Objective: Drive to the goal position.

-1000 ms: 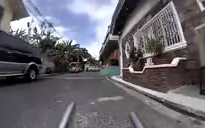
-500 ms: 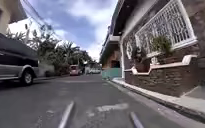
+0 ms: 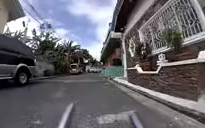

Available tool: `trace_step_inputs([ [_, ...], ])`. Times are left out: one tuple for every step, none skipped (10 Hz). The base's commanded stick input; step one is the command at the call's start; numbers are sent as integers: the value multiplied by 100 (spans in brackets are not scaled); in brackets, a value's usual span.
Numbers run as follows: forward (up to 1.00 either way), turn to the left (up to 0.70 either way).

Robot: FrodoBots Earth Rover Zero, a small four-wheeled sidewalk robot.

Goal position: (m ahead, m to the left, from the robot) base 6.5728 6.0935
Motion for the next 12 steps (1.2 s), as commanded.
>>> trace_step_inputs([
  [85,32],
  [85,19],
  [85,3],
  [85,0],
  [85,0],
  [85,0],
  [85,0],
  [85,0],
  [85,0],
  [85,0],
  [85,0],
  [85,0],
])
